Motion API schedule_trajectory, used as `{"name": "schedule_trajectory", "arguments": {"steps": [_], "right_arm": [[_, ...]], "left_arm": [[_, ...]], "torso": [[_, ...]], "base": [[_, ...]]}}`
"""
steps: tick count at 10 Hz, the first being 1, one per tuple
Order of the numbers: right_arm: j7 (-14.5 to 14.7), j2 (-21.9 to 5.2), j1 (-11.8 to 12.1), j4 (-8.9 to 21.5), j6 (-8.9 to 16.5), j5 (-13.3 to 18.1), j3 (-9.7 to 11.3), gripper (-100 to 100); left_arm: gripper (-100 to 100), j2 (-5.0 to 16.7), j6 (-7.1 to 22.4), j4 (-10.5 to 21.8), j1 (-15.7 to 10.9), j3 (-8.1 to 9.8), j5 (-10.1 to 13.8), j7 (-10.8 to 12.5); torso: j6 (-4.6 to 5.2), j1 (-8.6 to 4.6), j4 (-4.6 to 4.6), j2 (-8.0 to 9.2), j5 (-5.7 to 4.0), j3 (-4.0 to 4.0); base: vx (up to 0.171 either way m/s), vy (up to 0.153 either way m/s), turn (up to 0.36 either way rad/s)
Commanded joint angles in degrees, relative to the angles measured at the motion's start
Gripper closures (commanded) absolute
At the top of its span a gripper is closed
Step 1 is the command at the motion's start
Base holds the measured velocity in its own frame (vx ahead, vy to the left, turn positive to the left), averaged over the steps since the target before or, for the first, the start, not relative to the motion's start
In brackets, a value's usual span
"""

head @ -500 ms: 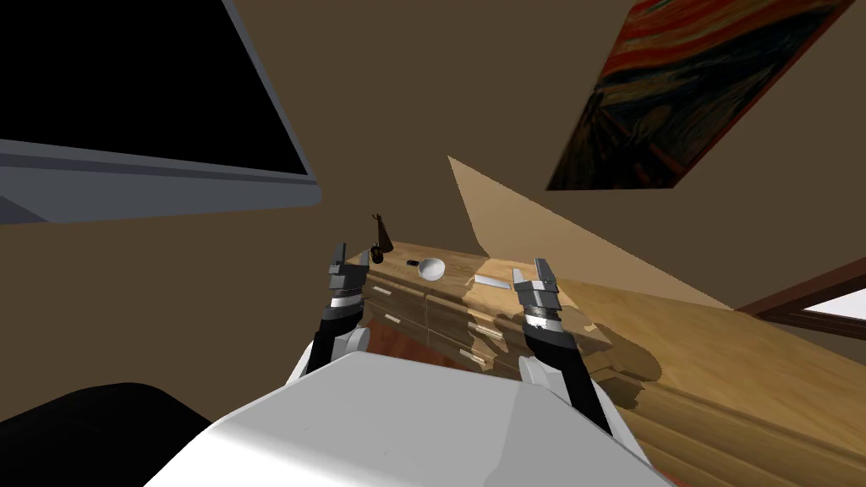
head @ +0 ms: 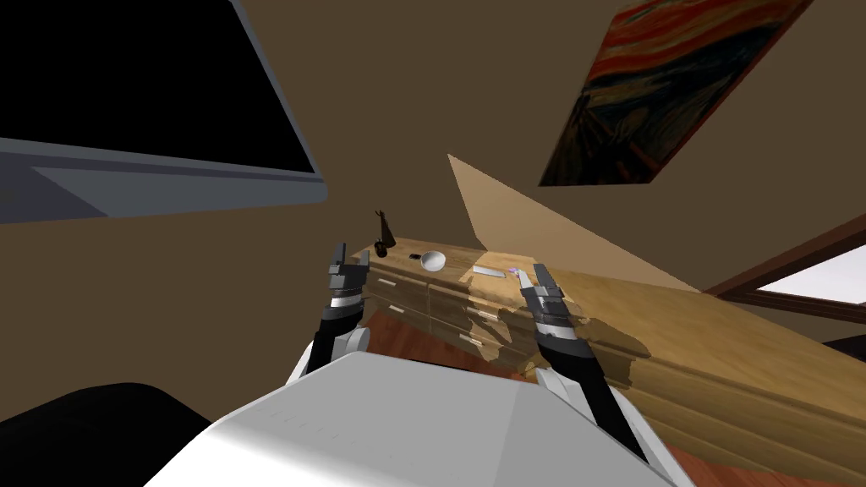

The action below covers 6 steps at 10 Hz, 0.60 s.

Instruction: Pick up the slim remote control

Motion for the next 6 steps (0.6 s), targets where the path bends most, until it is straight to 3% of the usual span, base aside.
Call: {"name": "schedule_trajectory", "arguments": {"steps": [1, 2, 6], "right_arm": [[0.78, -2.86, 0.89, 0.78, -1.21, 0.29, -0.83, -100], [1.24, -4.61, 1.48, 1.51, -1.99, 0.60, -1.22, -100], [2.09, -10.02, 2.70, 3.44, -3.61, 1.49, -1.80, -100]], "left_arm": [[0, 0.00, 0.00, 0.00, 0.00, 0.00, 0.00, 0.00], [0, 0.00, 0.00, 0.00, 0.00, 0.00, 0.00, 0.00], [0, 0.00, 0.00, 0.00, 0.00, 0.00, 0.00, 0.00]], "torso": [[0.00, 0.00, 0.00, 0.00, 0.00, 0.00], [0.00, -0.08, 0.02, 0.10, -0.01, 0.05], [-0.02, -0.17, -0.03, -0.11, -0.04, -0.07]], "base": [[-0.242, 0.030, 0.007], [-0.272, 0.035, 0.038], [-0.164, 0.012, 0.046]]}}
